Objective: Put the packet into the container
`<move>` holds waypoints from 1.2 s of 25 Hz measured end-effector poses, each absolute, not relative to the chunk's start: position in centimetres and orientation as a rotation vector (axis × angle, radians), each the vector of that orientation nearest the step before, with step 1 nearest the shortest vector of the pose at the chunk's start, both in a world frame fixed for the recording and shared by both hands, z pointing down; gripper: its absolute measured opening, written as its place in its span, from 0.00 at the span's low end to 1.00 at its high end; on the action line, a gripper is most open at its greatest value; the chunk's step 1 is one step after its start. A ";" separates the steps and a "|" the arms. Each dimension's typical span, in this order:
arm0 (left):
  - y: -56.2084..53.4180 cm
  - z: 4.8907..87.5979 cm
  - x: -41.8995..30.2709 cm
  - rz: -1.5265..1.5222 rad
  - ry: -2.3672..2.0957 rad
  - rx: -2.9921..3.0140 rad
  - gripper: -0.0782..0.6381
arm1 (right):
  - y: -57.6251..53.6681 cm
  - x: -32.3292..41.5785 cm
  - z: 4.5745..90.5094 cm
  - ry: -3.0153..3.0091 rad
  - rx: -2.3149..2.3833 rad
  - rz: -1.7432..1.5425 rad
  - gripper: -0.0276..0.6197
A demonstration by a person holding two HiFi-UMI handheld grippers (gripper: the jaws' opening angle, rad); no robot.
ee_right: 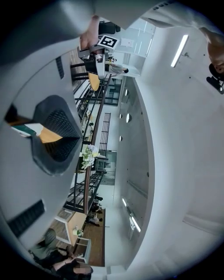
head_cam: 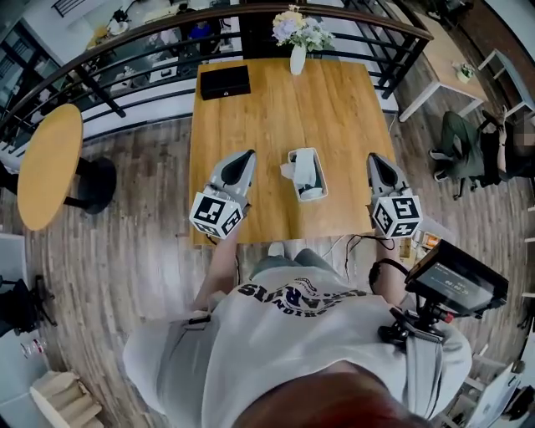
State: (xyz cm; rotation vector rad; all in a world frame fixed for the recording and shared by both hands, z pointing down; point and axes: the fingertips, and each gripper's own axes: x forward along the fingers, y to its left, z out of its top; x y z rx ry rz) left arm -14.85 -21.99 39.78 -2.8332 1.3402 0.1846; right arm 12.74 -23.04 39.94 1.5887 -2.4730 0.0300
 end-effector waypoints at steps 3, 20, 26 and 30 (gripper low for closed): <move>-19.4 39.0 -15.3 0.210 1.354 -2.812 0.10 | -21.2 12.2 38.9 -2.489 1.571 0.007 0.05; 3.0 41.0 -7.2 0.128 1.432 -2.765 0.10 | 0.4 18.5 40.6 -2.511 1.612 -0.033 0.05; 15.5 41.3 0.6 0.088 1.424 -2.765 0.10 | 12.9 24.1 42.0 -2.552 1.594 -0.013 0.05; 23.4 42.5 1.8 0.122 1.525 -2.809 0.10 | 19.3 24.7 42.5 -2.563 1.568 -0.016 0.05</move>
